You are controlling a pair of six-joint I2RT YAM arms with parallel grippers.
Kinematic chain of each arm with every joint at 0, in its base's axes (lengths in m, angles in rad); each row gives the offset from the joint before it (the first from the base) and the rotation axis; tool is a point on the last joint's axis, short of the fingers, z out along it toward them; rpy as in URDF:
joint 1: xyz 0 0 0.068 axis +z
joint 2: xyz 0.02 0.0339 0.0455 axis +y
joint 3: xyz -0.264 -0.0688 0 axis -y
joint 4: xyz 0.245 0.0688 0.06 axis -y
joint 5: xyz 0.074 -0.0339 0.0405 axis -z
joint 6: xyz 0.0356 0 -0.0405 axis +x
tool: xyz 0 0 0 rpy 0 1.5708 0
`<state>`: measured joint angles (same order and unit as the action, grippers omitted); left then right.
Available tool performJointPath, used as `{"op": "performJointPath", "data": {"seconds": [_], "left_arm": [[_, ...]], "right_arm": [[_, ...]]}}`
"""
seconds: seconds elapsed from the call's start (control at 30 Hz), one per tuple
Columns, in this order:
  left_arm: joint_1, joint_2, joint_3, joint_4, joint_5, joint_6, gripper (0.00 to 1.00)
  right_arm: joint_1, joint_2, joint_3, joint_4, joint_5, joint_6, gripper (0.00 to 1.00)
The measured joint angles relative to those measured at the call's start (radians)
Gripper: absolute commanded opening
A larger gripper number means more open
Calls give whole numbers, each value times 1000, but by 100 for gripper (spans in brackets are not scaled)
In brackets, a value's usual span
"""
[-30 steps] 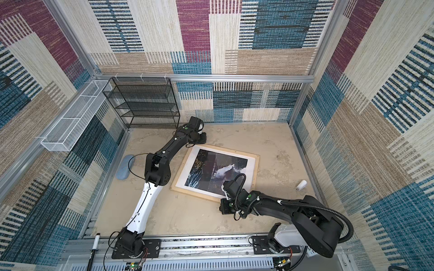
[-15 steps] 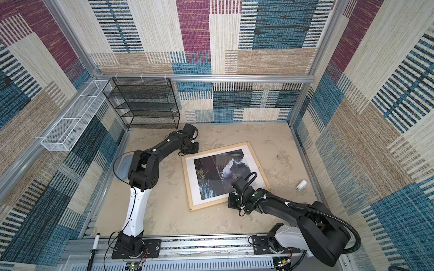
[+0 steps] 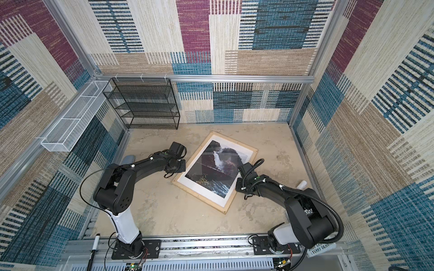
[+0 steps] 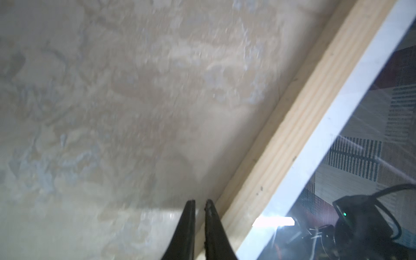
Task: Put the photo into the frame
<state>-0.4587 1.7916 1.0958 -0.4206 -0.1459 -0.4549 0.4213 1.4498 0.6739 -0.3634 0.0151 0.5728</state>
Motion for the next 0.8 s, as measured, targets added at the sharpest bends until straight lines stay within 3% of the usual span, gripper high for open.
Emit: {"op": "performJointPath", "data": {"seconds": [0.37, 0.53, 0.7, 0.8], "left_arm": [[-149, -192, -229, -131, -12, -129, 18], [-145, -188, -201, -186, -31, -143, 32], [-149, -245, -85, -206, -26, -116, 47], [-102, -317, -26, -219, -76, -75, 52]], "right_arm": [[-25, 105, 137, -26, 42, -121, 14], [-30, 81, 138, -30, 29, -128, 15], [-106, -15, 171, 2, -53, -142, 27], [-188, -67, 211, 26, -57, -159, 46]]}}
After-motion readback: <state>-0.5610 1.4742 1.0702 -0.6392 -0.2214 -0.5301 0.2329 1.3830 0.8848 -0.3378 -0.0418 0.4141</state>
